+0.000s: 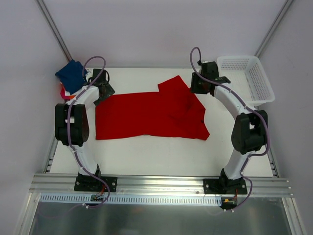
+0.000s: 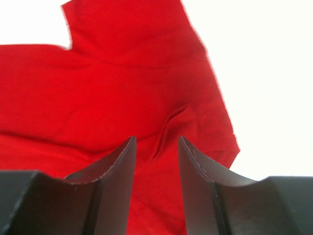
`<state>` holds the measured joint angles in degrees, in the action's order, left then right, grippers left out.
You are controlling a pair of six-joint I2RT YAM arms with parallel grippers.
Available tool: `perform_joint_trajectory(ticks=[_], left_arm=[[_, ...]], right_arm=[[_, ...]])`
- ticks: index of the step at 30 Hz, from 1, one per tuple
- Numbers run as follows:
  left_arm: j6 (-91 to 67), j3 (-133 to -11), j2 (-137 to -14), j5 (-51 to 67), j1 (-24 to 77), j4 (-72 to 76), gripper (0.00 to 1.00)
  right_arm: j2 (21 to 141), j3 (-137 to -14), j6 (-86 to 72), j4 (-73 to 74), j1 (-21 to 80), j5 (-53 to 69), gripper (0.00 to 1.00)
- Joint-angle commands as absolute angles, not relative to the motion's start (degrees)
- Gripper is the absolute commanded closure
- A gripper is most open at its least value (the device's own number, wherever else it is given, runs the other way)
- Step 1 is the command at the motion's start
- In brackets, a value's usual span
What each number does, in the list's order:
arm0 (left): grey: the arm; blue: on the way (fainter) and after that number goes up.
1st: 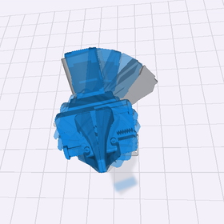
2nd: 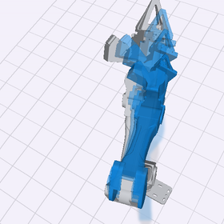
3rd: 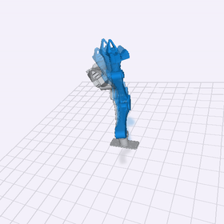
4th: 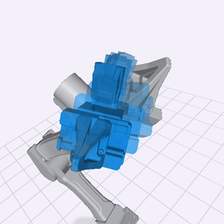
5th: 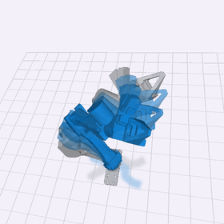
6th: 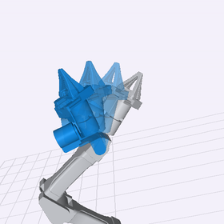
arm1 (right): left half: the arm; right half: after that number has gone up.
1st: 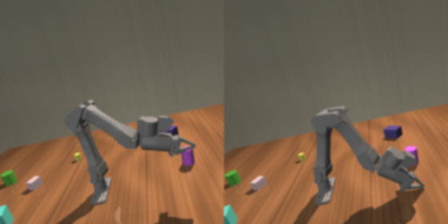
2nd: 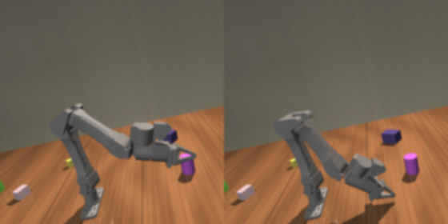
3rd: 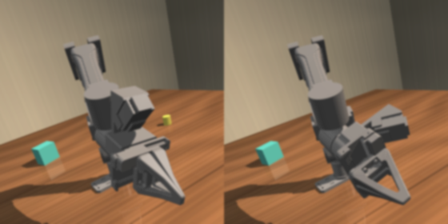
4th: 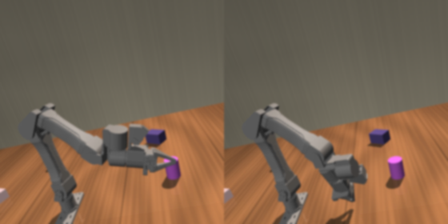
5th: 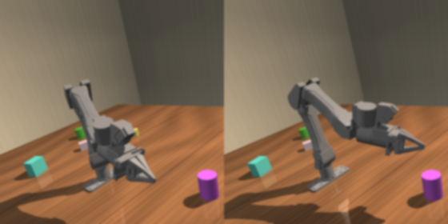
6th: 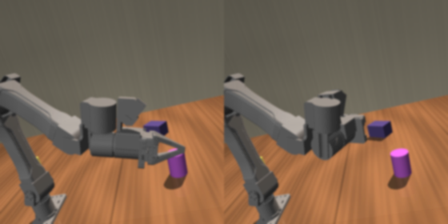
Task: Fold and stack the t-shirts
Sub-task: Fold the tshirt
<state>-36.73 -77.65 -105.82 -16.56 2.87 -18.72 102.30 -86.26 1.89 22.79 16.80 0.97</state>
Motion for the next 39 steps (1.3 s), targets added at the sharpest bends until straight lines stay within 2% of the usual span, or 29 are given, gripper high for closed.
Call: perform_joint_trajectory(ticks=[1,22,27,39], left_arm=[[-34.54,-78.84,-105.73,-17.22,1.15,-19.95,0.24],[-28.74,-91.31,-118.03,-15.38,-3.95,-20.30,0.27],[-27.60,-95.70,-120.58,-12.75,-4.66,-20.39,0.30],[-29.53,-98.70,-124.10,-9.49,-7.47,-24.25,0.30]], right_arm=[[104.41,-90.08,3.16,24.08,14.34,3.95,0.57],[107.14,-92.20,3.34,23.99,12.39,7.47,0.58],[106.52,-91.32,3.16,23.64,12.48,8.09,0.58],[106.00,-91.05,3.16,23.55,11.87,8.53,0.59]])
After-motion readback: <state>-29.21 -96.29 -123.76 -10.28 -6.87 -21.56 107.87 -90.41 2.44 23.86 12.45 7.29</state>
